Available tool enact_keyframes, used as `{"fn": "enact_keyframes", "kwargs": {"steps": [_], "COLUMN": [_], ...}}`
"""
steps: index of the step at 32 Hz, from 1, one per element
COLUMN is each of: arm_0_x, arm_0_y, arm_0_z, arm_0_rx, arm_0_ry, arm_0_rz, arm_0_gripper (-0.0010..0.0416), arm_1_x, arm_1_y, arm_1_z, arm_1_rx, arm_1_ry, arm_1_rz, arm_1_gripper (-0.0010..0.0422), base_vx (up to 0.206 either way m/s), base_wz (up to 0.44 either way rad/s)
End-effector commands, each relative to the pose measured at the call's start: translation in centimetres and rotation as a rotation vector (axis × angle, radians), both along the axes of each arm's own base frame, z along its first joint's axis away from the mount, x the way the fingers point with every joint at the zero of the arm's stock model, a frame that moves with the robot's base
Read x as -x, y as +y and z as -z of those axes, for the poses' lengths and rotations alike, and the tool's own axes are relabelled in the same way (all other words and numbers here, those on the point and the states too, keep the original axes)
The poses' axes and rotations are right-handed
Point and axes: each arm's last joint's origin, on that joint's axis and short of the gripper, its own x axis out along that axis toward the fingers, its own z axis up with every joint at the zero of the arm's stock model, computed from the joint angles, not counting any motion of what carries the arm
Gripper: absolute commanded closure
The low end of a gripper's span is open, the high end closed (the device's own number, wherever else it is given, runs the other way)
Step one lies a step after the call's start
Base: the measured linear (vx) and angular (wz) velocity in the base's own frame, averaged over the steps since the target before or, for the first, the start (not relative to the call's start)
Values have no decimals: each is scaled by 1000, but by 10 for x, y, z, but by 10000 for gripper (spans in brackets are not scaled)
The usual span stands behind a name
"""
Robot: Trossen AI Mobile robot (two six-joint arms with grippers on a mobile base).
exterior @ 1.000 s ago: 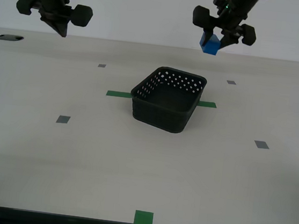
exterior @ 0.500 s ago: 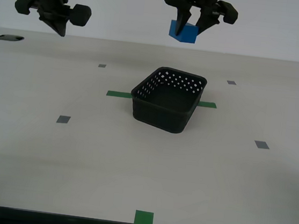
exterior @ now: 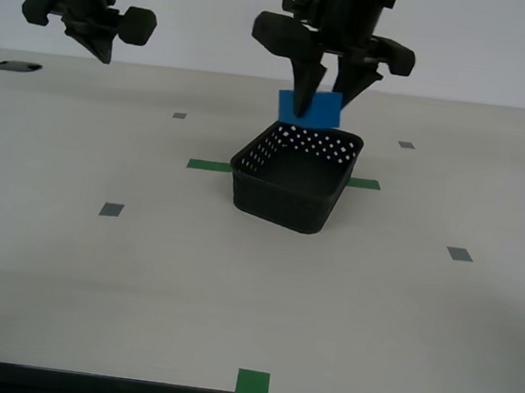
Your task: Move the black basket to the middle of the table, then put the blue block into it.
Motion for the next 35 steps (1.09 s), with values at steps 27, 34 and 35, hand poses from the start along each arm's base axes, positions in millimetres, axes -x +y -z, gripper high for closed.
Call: {"fn": "enact_keyframes", "kwargs": {"steps": [27, 34, 35], "arm_0_x": [14, 14, 14], "arm_0_y": [-11, -11, -11], "arm_0_z": [23, 23, 23], "arm_0_rx": [19, 18, 19], "arm_0_ry": [38, 38, 38], "arm_0_rz": [18, 18, 19], "arm_0_gripper": [52, 12, 12], "arm_1_x": [3, 2, 2], "arm_1_y": [1, 1, 1], "arm_1_z": [1, 0, 0], "arm_1_rx": [-1, -1, -1], "arm_1_ry": [29, 21, 21], "arm_1_rz": [1, 2, 2], "arm_1_gripper": [412, 412, 412], "base_vx": [0, 0, 0], "base_wz": [0, 0, 0]}}
